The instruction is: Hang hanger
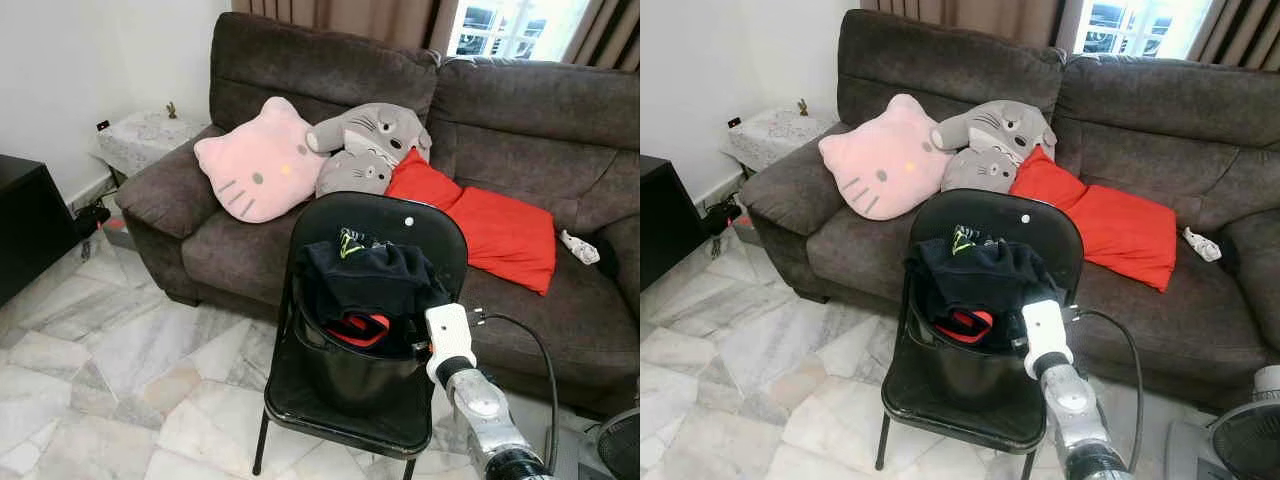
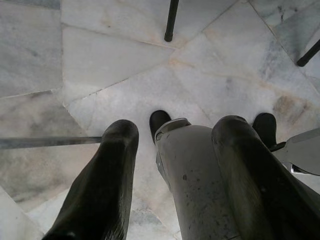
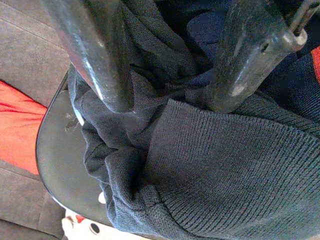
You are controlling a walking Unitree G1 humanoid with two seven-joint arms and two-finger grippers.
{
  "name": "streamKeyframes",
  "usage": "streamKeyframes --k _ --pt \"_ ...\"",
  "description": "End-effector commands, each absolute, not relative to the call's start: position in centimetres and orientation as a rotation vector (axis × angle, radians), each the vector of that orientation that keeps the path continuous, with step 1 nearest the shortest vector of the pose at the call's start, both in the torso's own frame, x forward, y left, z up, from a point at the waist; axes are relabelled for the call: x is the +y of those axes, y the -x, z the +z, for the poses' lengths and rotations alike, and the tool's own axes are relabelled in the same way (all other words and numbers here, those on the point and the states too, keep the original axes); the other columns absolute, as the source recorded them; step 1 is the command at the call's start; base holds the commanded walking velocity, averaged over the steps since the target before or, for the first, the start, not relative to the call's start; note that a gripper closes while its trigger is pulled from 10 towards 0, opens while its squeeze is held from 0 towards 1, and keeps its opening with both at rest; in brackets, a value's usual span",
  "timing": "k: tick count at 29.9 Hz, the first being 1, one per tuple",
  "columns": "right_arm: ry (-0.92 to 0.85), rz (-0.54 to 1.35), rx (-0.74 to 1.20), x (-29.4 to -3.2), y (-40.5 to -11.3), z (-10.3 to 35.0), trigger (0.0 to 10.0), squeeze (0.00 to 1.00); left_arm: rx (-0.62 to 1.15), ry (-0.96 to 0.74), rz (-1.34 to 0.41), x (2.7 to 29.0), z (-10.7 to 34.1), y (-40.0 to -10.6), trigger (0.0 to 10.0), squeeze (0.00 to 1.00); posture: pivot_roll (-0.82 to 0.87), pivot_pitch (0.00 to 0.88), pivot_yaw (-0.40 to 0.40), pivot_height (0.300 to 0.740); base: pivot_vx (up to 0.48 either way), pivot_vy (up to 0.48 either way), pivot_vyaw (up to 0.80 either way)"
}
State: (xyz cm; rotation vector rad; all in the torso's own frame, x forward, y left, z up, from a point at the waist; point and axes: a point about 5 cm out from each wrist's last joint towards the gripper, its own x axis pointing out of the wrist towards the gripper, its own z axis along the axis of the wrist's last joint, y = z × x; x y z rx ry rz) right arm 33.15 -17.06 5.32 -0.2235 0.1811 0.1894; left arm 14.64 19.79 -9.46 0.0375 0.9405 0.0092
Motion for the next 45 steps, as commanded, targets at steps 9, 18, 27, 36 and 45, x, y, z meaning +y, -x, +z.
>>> streamKeyframes --k 9,18,27,36,45 --pt "0.257 0.252 0.199 -16.9 -33.6 5.7 10.0 0.0 0.97 -0.043 0.01 19.8 -9.7 -14.2 10.0 0.0 -0.01 0.0 -0.04 0.74 0.0 0.0 0.0" --pt "0.268 0.286 0.245 -16.6 -33.3 5.0 10.0 0.0 0.969 -0.045 0.011 19.8 -9.7 -14.3 10.0 0.0 -0.01 0.0 -0.037 0.74 0.0 0.0 0.0" --pt "0.263 0.277 0.213 -16.4 -33.6 5.5 10.0 0.0 0.969 -0.047 0.012 19.9 -9.7 -14.2 10.0 0.0 0.0 0.0 -0.035 0.74 0.0 0.0 0.0" --pt "0.233 0.232 0.112 -16.5 -34.1 6.9 10.0 0.0 0.968 -0.048 0.009 19.9 -9.7 -14.3 10.0 0.0 -0.01 0.0 -0.035 0.74 0.0 0.0 0.0" --pt "0.231 0.207 0.114 -16.6 -33.4 6.1 10.0 0.0 0.971 -0.05 0.005 19.8 -9.7 -14.3 10.0 0.0 -0.01 0.0 -0.036 0.74 0.0 0.0 0.0"
